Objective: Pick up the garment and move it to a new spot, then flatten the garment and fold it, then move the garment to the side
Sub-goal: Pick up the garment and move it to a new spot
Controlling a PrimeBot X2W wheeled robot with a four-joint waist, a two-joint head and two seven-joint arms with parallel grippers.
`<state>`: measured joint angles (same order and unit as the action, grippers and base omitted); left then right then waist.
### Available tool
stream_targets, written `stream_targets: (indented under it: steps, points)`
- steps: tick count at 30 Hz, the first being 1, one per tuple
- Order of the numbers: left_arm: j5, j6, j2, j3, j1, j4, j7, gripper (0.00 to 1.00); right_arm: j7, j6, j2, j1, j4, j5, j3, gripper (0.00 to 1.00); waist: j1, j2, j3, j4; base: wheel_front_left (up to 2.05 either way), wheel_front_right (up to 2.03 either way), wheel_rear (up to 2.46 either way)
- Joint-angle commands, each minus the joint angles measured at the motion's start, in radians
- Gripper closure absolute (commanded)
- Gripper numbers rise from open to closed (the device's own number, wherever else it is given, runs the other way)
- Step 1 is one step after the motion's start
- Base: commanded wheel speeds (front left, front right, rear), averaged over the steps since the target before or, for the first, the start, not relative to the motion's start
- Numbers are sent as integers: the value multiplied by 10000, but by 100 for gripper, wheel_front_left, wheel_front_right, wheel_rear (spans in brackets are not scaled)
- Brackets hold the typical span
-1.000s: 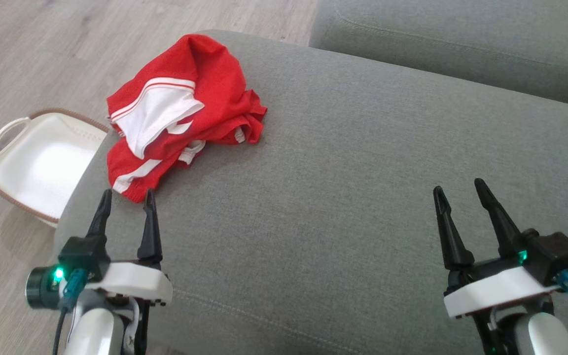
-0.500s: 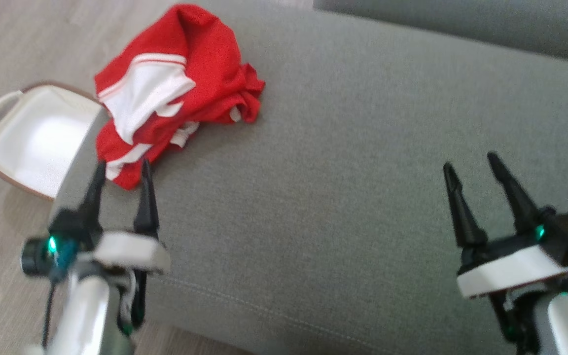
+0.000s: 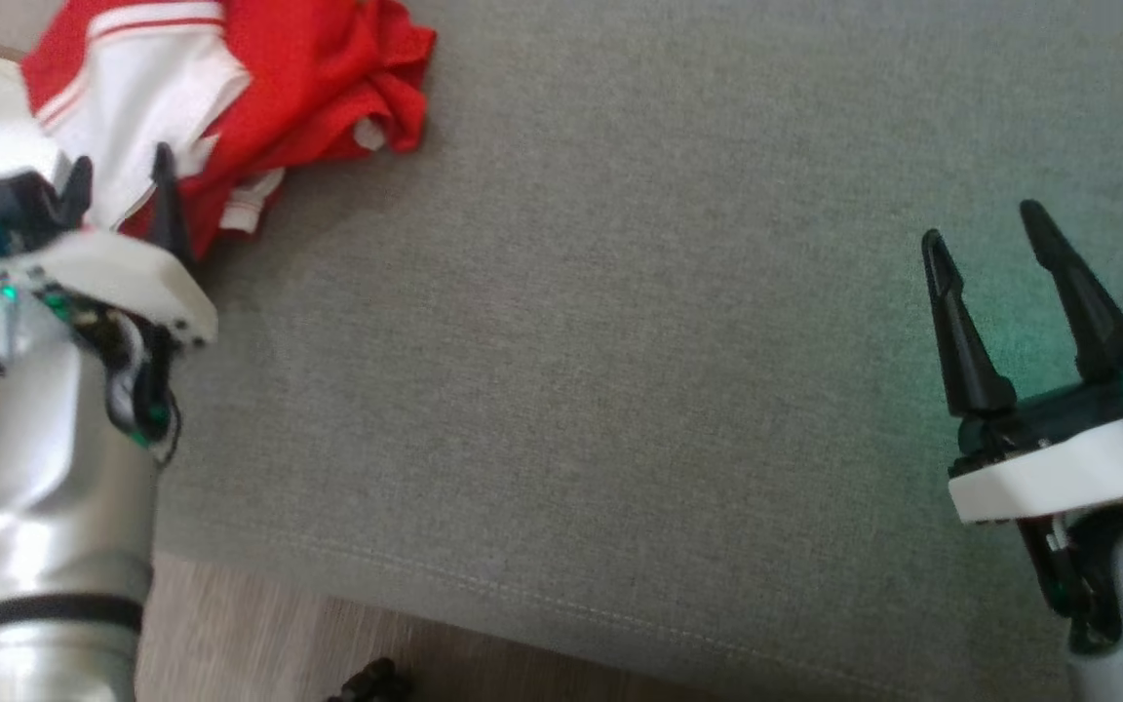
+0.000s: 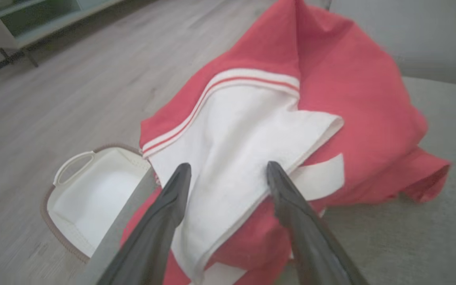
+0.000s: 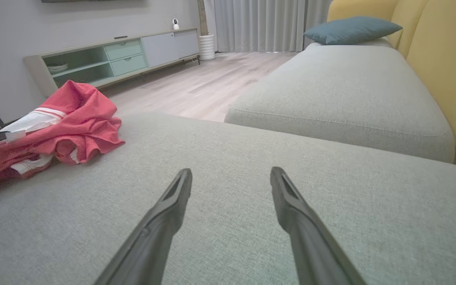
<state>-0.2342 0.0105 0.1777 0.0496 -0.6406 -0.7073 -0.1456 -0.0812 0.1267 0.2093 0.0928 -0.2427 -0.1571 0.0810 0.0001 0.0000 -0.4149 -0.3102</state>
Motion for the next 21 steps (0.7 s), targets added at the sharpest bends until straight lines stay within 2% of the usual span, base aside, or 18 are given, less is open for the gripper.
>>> stream_targets:
  steps: [1, 7, 8, 9, 10, 14, 18, 21]
  points:
    - [-172, 47, 658, -457, -649, -287, 346, 0, -50, 40, 191, 229, -420, -17, 172, 0, -1, 0, -392, 182, 0, 0, 0]
    - [-462, 153, 1127, -632, -1915, -1815, 1378, 0, -53, 40, 169, 333, -393, -40, 267, 0, -1, 0, -594, 231, 0, 0, 0]
    - [-474, 211, 1166, -607, -2072, -1951, 1446, 23, -50, 40, 170, 346, -383, -46, 274, 0, -1, 0, -611, 232, 0, 0, 0]
    - [-463, 245, 1151, -548, -2182, -2061, 1541, 75, -44, 40, 171, 354, -364, -55, 274, 0, -1, 0, -613, 226, 0, 0, 0]
    - [-461, 271, 1163, -518, -2285, -2109, 1543, 100, -41, 40, 174, 360, -344, -62, 277, 0, -1, 0, -612, 225, 0, 0, 0]
    - [-312, 278, 1416, -433, -2608, -1983, 772, 100, 1, 40, 147, 364, -248, -98, 259, 0, -1, 0, -510, 215, 0, 0, 0]
    - [-202, 18, 1564, -495, -2733, -1376, -420, 100, 129, 40, 5, 240, -107, -110, 173, 0, -1, 0, -77, 230, 0, 0, 0]
    - [-150, -80, 1558, -498, -2673, -860, -767, 100, 269, 40, -119, 171, -43, -125, 115, 0, -1, 0, 277, 267, 0, 0, 0]
